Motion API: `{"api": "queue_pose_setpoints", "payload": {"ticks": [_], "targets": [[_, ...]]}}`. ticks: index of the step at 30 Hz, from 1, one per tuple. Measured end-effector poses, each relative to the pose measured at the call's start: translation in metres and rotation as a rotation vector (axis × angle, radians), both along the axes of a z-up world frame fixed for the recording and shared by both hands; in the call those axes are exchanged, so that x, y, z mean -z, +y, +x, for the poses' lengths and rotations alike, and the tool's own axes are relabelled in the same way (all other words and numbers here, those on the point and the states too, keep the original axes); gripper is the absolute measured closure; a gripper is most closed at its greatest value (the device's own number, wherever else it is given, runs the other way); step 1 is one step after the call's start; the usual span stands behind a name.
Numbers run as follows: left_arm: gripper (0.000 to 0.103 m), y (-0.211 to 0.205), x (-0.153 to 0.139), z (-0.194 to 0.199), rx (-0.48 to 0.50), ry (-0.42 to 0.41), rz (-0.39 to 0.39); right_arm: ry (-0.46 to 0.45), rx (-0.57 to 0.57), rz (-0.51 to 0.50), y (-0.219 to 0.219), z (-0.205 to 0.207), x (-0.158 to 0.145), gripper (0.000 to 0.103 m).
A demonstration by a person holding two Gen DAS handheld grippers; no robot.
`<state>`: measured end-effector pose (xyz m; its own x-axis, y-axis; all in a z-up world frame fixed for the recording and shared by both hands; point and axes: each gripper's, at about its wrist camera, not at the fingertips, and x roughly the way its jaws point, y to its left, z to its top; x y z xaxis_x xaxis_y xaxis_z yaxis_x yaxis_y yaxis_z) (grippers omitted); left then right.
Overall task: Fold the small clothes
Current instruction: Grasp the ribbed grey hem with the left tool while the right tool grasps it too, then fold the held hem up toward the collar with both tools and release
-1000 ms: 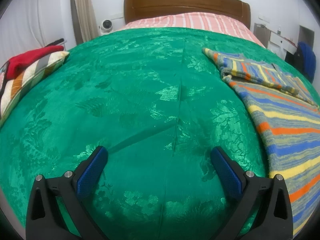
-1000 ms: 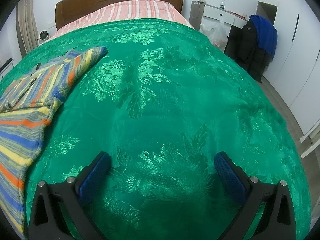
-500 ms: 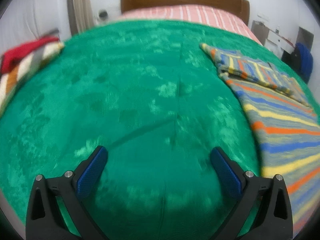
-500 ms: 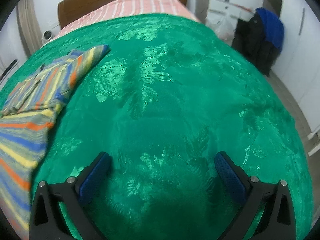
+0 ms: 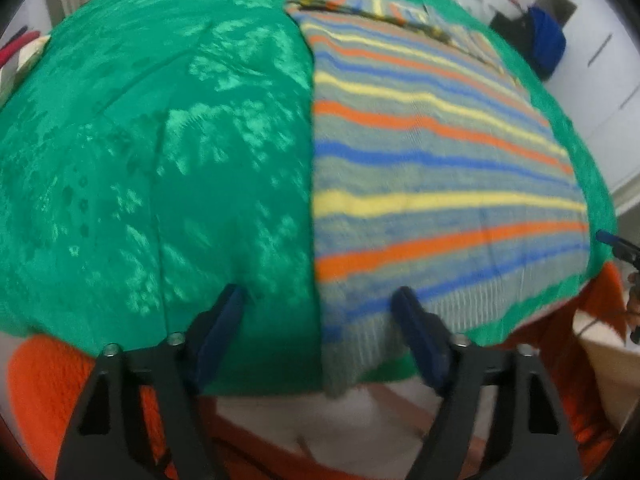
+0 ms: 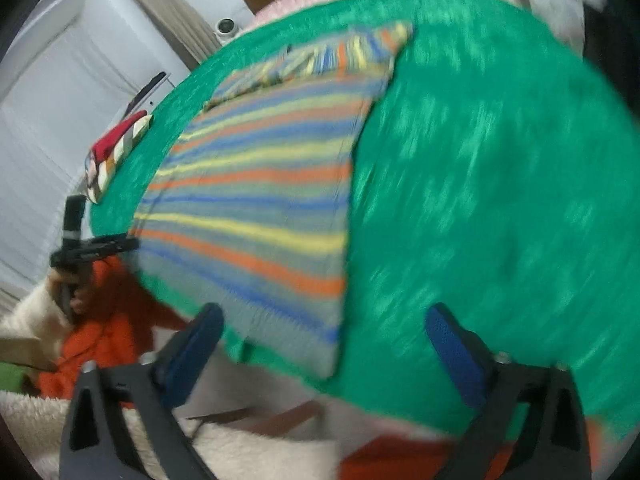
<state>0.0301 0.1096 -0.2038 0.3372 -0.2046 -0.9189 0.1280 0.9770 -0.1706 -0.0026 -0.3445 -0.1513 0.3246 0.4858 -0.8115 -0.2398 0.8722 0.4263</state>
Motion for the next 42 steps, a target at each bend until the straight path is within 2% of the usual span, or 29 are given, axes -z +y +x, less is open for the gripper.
{"api": "queue_pose_setpoints", "payload": {"ticks": [3, 4, 5, 6, 8, 9, 14, 17, 18, 19, 24, 27, 31, 33, 34, 35, 36, 37, 39, 40, 42], "targets": [[0.043, -0.010, 0.006, -0.006, 0.038, 0.033, -0.001, 0.025, -0.015, 0.000, 0.014, 0.003, 0.015, 0.030], [0.058, -0.014, 0.008, -0.008, 0.046, 0.039, 0.010, 0.031, -0.016, -0.019, 0.019, 0.005, 0.021, 0.033], [0.088, -0.016, 0.010, -0.006, 0.052, 0.053, 0.014, 0.049, -0.017, -0.024, 0.023, 0.009, 0.028, 0.046], [0.100, -0.017, 0.012, -0.004, 0.058, 0.077, -0.009, 0.067, -0.020, -0.029, 0.025, 0.014, 0.033, 0.069], [0.100, -0.015, 0.010, -0.005, 0.041, 0.089, -0.047, 0.106, -0.022, -0.043, 0.024, 0.018, 0.040, 0.095], [0.100, -0.014, 0.006, -0.006, 0.035, 0.088, -0.058, 0.119, -0.012, -0.015, 0.018, 0.019, 0.038, 0.098], [0.100, 0.007, -0.033, 0.001, -0.034, 0.011, -0.212, 0.063, 0.074, 0.096, -0.007, 0.018, -0.002, 0.098], [0.100, 0.020, -0.064, 0.026, -0.075, -0.078, -0.323, 0.007, 0.109, 0.149, -0.011, 0.030, -0.021, 0.099], [0.100, 0.022, -0.072, 0.041, -0.084, -0.108, -0.339, -0.017, 0.120, 0.165, -0.010, 0.041, -0.026, 0.099], [0.100, 0.024, -0.077, 0.051, -0.090, -0.127, -0.339, -0.034, 0.128, 0.172, -0.009, 0.050, -0.029, 0.099], [0.100, 0.031, -0.098, 0.154, -0.137, -0.224, -0.320, -0.115, 0.199, 0.214, -0.012, 0.130, -0.040, 0.099], [0.100, 0.026, -0.099, 0.222, -0.165, -0.242, -0.285, -0.145, 0.242, 0.233, -0.013, 0.196, -0.041, 0.099], [0.100, 0.015, -0.094, 0.307, -0.193, -0.264, -0.210, -0.176, 0.281, 0.199, -0.011, 0.289, -0.040, 0.099], [0.096, 0.012, -0.085, 0.337, -0.206, -0.251, -0.195, -0.202, 0.324, 0.172, -0.013, 0.336, -0.036, 0.098], [0.088, 0.011, -0.077, 0.355, -0.233, -0.226, -0.181, -0.201, 0.339, 0.183, -0.014, 0.357, -0.030, 0.097], [0.072, 0.011, -0.069, 0.371, -0.271, -0.199, -0.156, -0.184, 0.365, 0.200, -0.016, 0.375, -0.021, 0.092], [0.064, 0.014, -0.061, 0.379, -0.311, -0.173, -0.139, -0.168, 0.393, 0.199, -0.019, 0.385, -0.014, 0.078], [0.055, 0.021, -0.059, 0.374, -0.330, -0.177, -0.150, -0.147, 0.445, 0.195, -0.024, 0.392, -0.006, 0.074], [0.048, 0.036, -0.061, 0.359, -0.330, -0.213, -0.201, -0.135, 0.516, 0.219, -0.036, 0.388, 0.002, 0.074], [0.042, 0.040, -0.061, 0.351, -0.319, -0.216, -0.207, -0.145, 0.518, 0.228, -0.040, 0.380, 0.001, 0.074], [0.041, 0.046, -0.064, 0.322, -0.290, -0.227, -0.182, -0.162, 0.455, 0.188, -0.038, 0.363, -0.008, 0.074]]}}
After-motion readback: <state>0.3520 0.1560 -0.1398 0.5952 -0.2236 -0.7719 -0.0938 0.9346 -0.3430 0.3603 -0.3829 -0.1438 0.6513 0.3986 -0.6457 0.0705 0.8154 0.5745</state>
